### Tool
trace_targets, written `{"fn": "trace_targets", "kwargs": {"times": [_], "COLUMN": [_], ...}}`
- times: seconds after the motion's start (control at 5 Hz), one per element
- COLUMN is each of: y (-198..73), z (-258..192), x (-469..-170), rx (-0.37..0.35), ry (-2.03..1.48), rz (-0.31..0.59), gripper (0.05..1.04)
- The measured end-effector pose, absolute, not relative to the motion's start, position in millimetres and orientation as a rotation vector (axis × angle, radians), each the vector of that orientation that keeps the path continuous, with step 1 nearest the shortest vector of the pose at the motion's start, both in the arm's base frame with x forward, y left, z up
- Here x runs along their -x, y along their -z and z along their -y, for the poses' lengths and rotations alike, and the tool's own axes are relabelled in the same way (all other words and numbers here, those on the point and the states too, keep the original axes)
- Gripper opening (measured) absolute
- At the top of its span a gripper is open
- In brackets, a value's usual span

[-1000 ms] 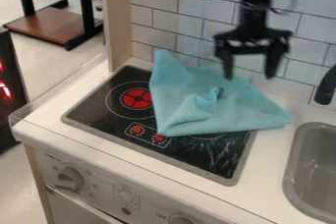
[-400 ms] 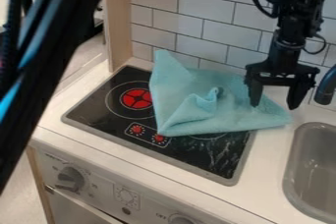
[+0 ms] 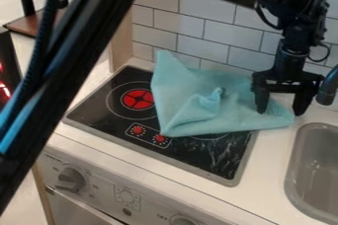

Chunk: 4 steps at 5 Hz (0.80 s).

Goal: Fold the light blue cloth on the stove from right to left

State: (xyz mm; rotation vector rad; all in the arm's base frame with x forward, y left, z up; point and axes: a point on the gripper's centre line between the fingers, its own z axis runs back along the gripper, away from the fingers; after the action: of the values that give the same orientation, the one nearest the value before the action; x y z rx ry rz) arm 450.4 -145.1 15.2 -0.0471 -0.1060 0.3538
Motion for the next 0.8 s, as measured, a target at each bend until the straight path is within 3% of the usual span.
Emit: {"fn": "trace_targets", "kwargs": {"times": [0.2,0.6,0.8], "y": [-14.5,-10.6,-9.4], "z": [147.3,145.1,145.5], "x": [-453.5,-450.1,-445.0], "rx": [0.051,0.044,0.049], "ry": [-0.350,-0.354,-0.348], "rz": [0.107,0.109,0.091], "gripper": [0.943,0.376,0.177]}}
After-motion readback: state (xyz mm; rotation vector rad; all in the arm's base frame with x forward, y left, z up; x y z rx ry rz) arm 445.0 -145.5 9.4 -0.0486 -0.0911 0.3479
